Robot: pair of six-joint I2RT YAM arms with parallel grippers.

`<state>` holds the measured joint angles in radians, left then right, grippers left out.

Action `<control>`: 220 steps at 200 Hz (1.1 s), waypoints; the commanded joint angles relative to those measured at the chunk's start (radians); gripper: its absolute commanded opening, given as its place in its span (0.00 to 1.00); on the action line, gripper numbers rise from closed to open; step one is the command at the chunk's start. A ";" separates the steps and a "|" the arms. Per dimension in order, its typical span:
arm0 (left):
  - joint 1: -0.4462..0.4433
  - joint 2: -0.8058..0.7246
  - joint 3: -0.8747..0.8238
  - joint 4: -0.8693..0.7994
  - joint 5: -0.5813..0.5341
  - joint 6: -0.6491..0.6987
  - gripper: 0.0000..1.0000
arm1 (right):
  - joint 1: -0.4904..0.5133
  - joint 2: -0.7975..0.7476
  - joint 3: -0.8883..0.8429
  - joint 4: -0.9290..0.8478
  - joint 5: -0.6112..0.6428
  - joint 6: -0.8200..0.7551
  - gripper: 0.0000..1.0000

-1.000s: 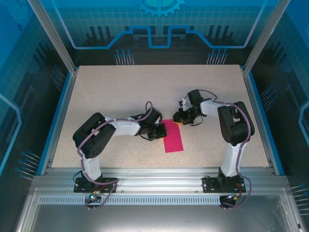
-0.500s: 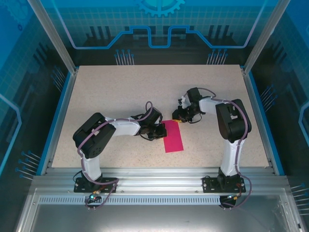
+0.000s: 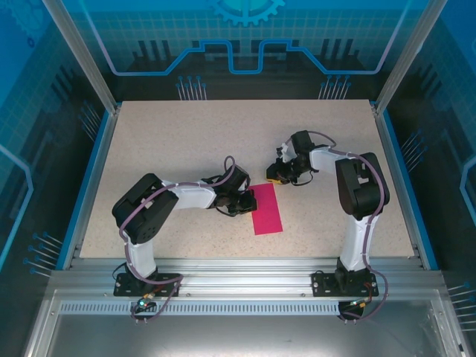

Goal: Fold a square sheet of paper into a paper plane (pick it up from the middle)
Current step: Fold the square sheet of paper in half at the center of the table.

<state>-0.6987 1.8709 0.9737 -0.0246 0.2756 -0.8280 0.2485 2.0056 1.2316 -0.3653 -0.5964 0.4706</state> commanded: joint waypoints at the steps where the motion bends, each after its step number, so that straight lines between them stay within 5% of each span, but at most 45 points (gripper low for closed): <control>1: -0.013 0.047 -0.021 -0.125 -0.032 0.030 0.00 | -0.011 0.017 -0.008 -0.001 -0.036 0.003 0.20; 58: -0.013 0.050 -0.023 -0.126 -0.029 0.032 0.00 | -0.017 0.069 -0.010 0.000 -0.003 0.005 0.20; 142: -0.014 0.052 -0.016 -0.125 -0.028 0.033 0.00 | 0.008 -0.143 -0.137 0.002 -0.036 0.013 0.22; 220: -0.013 0.057 -0.017 -0.114 -0.024 0.030 0.00 | 0.026 -0.080 -0.216 0.008 0.035 0.000 0.21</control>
<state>-0.6987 1.8717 0.9737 -0.0250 0.2764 -0.8124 0.2584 1.9079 1.0302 -0.3447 -0.5949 0.4744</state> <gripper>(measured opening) 0.056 0.216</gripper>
